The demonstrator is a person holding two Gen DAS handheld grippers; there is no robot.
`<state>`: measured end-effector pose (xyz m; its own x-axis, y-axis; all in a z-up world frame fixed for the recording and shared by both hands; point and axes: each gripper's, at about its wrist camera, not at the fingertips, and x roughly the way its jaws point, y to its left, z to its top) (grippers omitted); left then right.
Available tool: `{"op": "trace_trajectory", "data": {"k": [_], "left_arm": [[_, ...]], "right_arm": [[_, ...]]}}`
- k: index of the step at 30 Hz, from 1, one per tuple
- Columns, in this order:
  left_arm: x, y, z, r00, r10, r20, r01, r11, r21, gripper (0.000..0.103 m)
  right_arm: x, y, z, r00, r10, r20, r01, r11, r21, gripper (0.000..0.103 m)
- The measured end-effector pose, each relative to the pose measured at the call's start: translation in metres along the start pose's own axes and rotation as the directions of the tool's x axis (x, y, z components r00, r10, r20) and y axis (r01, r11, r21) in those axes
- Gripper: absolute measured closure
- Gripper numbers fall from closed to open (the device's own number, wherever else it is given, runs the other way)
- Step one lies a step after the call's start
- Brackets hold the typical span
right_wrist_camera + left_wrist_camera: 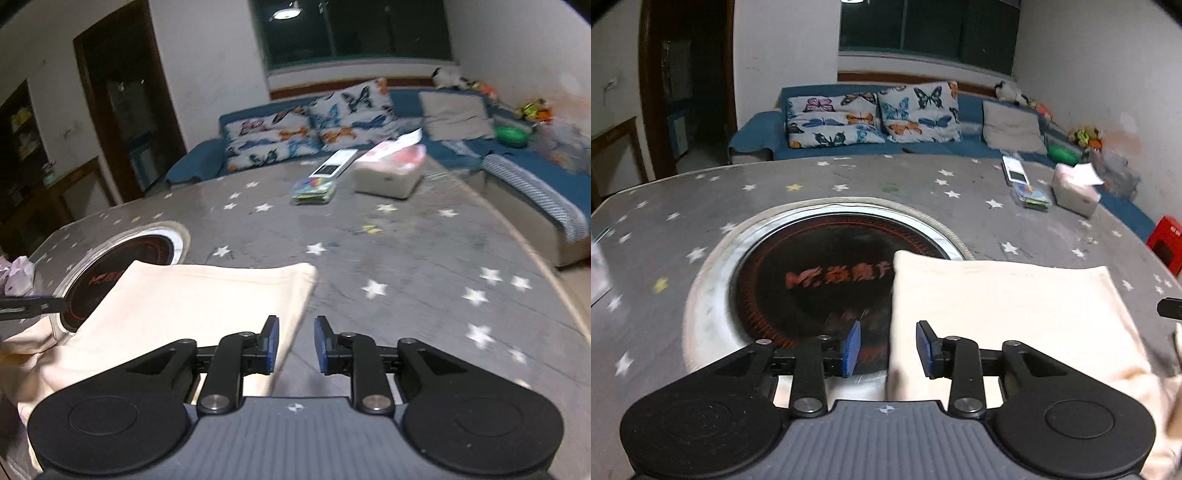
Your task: Fold clothes
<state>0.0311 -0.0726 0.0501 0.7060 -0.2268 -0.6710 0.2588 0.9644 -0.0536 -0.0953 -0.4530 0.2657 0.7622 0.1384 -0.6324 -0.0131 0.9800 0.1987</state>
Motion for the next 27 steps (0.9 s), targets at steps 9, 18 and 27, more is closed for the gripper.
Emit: {"op": "trace_trajectory", "data": {"k": [9,18,27], "left_arm": [[0.065,-0.013,0.018,0.996,0.046,-0.074,-0.042,0.998,0.054,0.066],[0.083,-0.016,0.028,0.998,0.006,-0.059,-0.001,0.995,0.095,0.092],[0.081,0.001,0.043,0.997,0.077,0.008,-0.078,0.994,0.074,0.099]], "right_arm": [[0.055,0.003,0.022,0.997,0.02,-0.078,-0.02,1.0,-0.01,0.082],[0.083,0.007,0.032,0.992,0.001,-0.125,-0.005,0.999,-0.032,0.096],[0.099,0.034,0.069,0.998,0.001,-0.055,-0.008,0.993,-0.117,0.101]]}}
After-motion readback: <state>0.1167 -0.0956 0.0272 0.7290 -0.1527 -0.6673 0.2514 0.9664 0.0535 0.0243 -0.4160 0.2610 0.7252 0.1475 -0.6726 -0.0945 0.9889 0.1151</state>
